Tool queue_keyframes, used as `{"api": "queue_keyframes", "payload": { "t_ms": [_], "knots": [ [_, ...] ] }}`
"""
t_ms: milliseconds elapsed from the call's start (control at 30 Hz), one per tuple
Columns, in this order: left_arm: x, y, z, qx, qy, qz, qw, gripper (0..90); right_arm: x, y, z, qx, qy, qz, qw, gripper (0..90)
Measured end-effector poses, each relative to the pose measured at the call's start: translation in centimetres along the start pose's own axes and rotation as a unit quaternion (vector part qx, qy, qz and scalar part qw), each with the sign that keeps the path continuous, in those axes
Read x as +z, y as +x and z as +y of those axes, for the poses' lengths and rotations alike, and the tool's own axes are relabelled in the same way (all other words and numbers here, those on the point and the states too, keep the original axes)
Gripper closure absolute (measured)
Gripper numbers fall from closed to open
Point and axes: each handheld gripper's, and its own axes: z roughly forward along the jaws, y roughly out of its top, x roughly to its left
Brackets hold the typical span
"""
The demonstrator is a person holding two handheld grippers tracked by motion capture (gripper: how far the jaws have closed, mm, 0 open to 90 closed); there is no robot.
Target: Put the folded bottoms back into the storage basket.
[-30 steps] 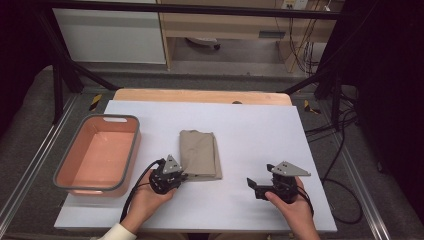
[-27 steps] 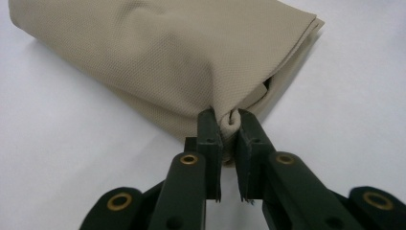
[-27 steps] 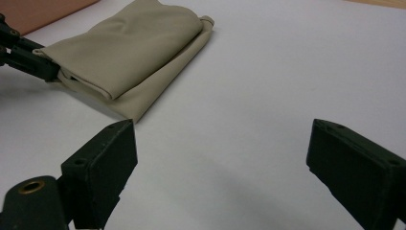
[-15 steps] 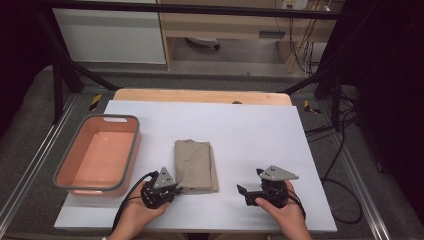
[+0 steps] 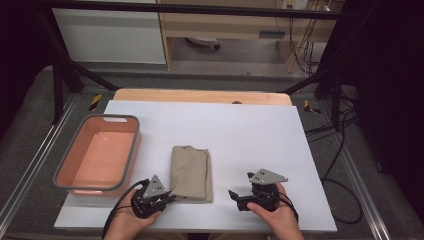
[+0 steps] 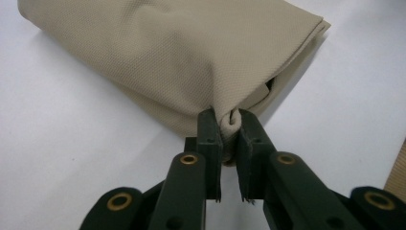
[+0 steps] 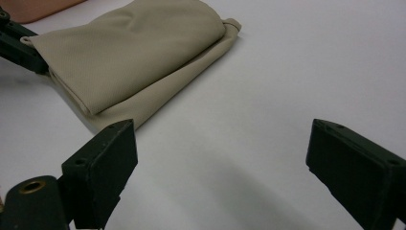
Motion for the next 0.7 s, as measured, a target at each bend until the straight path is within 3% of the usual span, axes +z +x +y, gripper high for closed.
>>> {"api": "queue_keyframes", "payload": {
  "t_ms": [267,367,700],
  "knots": [
    [-0.1,0.0,-0.1,-0.002,-0.001,0.001,1.0000,81.3,0.4,0.7,0.2,-0.011,0.003,0.003,0.9999,12.1],
    [-0.1,-0.2,-0.1,-0.005,-0.006,0.005,1.0000,76.3,0.6,1.0,0.2,-0.012,0.007,0.006,0.9999,12.5],
    [-1.0,-1.1,0.2,-0.020,-0.053,0.024,0.9981,39.9,2.2,2.1,0.2,-0.021,0.032,0.033,0.9987,22.8]
  ]
}}
